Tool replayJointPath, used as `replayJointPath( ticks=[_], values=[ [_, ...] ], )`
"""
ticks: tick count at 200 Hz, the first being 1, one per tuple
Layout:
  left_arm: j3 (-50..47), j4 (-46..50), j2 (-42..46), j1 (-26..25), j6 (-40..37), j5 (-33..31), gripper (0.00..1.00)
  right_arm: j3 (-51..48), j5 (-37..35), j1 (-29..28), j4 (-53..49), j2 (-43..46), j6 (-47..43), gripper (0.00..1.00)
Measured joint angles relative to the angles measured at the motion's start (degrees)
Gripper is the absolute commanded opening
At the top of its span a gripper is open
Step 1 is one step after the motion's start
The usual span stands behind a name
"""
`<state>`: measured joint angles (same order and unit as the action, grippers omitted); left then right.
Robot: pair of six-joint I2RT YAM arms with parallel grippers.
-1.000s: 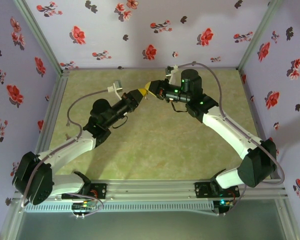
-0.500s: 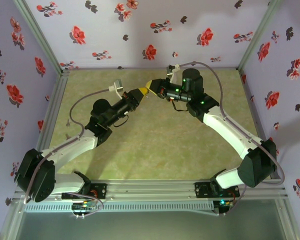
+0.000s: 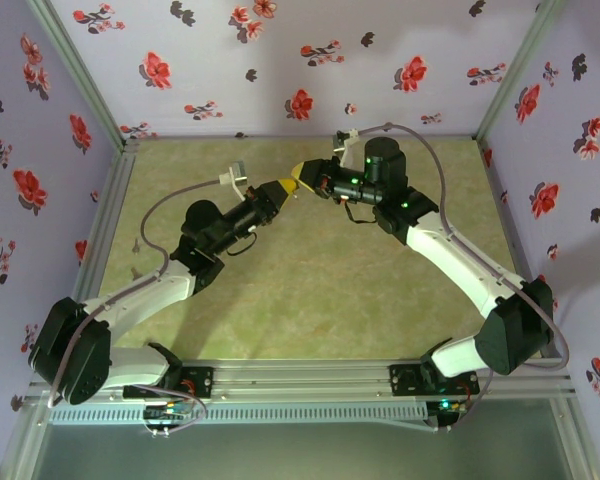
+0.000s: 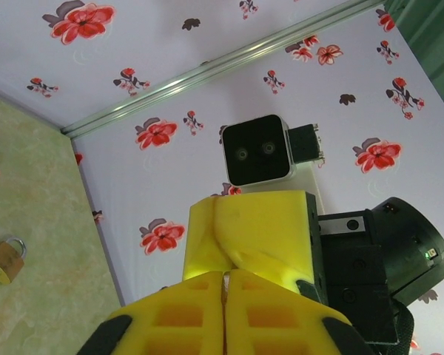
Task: Unlock with the key
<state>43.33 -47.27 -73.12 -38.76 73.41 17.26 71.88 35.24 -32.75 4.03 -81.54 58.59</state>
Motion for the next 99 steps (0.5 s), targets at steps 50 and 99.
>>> replayJointPath(
  ticks=[50, 99],
  values=[
    [-0.3, -0.8, 0.0, 0.0, 0.2, 0.4, 0.0, 0.0, 0.5, 0.2, 0.0, 0.0, 0.0, 0.19],
    [-0.9, 3.1, 1.3, -1.7, -2.4, 2.2, 0.0, 2.4, -3.8, 4.0, -13.4, 0.0, -6.9, 0.72]
  ],
)
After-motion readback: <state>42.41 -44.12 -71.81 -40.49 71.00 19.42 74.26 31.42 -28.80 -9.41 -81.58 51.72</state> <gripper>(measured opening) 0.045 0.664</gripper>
